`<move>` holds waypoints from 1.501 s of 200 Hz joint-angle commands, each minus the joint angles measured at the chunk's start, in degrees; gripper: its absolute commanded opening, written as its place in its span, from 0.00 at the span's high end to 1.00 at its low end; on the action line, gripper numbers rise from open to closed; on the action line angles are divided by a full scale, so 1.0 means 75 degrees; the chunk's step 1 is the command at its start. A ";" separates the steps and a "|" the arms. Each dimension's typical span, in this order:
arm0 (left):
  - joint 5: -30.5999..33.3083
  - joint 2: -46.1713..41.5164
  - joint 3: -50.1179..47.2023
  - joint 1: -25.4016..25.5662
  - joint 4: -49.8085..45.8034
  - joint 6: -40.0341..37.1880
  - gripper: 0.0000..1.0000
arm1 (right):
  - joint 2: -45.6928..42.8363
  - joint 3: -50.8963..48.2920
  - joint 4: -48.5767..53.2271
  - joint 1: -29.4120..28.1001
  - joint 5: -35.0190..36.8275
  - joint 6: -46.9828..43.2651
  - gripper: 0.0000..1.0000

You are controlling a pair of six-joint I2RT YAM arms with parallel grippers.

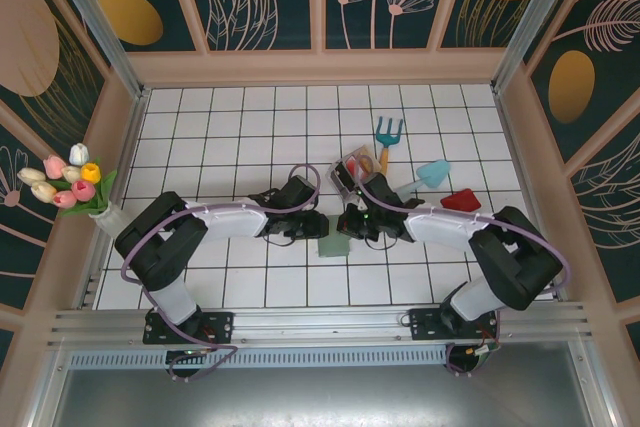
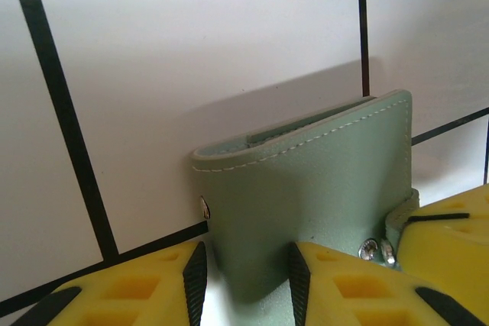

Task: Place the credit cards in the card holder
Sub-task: Close the button on the card holder.

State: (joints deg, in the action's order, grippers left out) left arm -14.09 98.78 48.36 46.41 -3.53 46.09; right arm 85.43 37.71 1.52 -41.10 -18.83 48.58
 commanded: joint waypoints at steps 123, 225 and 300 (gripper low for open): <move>-0.0057 0.0377 -0.0169 0.0115 0.0211 0.0185 0.67 | 0.0547 0.0476 0.1597 -0.0485 0.0736 -0.0571 1.00; -0.0043 0.0388 -0.0307 0.0124 0.0394 0.0472 0.72 | 0.0455 -0.0552 0.1452 -0.1593 0.2105 -0.0534 1.00; -0.0026 0.0351 -0.0370 0.0117 0.0419 0.0534 0.73 | 0.0693 -0.1181 0.1437 -0.2411 0.3107 -0.0015 1.00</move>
State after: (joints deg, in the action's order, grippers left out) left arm -14.81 98.91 47.20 46.44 -0.64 49.15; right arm 85.32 34.30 -3.29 -55.42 6.48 46.00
